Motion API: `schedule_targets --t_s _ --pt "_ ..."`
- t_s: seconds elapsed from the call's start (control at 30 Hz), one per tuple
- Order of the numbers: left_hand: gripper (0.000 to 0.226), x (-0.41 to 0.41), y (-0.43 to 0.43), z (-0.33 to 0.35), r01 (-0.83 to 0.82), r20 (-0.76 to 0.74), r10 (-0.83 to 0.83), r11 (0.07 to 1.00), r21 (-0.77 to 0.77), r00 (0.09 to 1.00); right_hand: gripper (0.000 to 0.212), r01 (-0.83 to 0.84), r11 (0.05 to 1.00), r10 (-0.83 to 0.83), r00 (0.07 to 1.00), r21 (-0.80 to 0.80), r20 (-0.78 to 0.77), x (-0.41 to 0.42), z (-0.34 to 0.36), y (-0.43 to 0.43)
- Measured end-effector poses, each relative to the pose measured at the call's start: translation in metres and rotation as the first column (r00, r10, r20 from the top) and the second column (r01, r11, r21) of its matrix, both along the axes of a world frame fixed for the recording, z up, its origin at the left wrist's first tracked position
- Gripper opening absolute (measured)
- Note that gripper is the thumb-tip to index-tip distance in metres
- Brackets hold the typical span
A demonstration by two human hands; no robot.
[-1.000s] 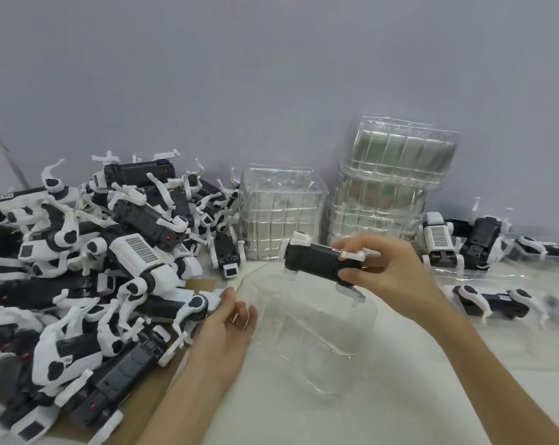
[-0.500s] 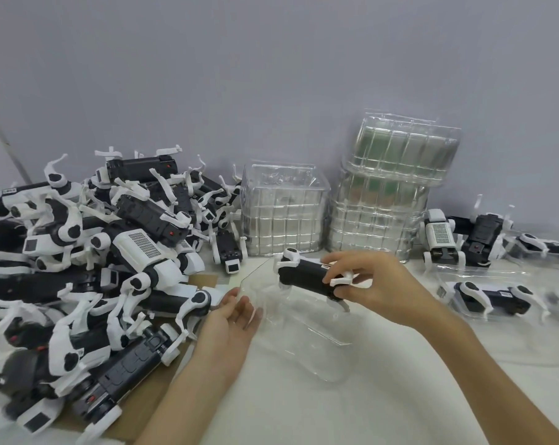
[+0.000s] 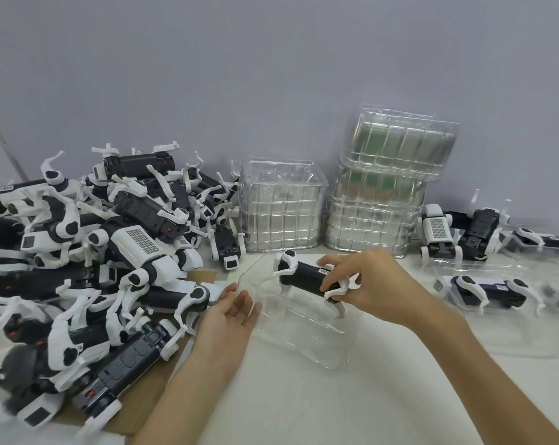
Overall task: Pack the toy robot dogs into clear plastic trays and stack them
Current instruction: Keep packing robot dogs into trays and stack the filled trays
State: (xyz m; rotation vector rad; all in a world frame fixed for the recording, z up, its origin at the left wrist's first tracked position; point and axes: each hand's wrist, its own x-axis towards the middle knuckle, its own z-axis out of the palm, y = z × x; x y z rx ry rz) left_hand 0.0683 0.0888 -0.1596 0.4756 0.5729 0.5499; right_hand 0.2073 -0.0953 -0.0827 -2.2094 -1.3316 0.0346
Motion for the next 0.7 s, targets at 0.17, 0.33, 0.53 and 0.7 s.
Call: schedule_targets --t_s 0.17,0.33,0.53,0.7 --pt "0.019 -0.001 0.0 0.001 0.01 0.001 -0.01 1.0 0.002 1.0 0.04 -0.005 1.0 0.005 1.0 -0.013 -0.015 -0.003 0.002 0.0" --pt "0.02 0.0 -0.001 0.0 0.002 -0.004 -0.002 1.0 0.001 1.0 0.03 -0.018 0.997 0.021 0.999 -0.071 0.037 -0.006 0.004 0.0" --pt "0.02 -0.001 -0.001 -0.001 0.01 -0.001 -0.01 1.0 0.011 1.0 0.028 -0.012 0.997 0.014 1.0 -0.072 0.019 -0.01 0.006 0.001" --pt "0.02 0.0 0.0 -0.001 0.0 0.003 0.0 1.0 0.013 1.0 0.027 0.009 0.992 0.002 0.996 -0.126 0.086 -0.014 0.004 0.003"
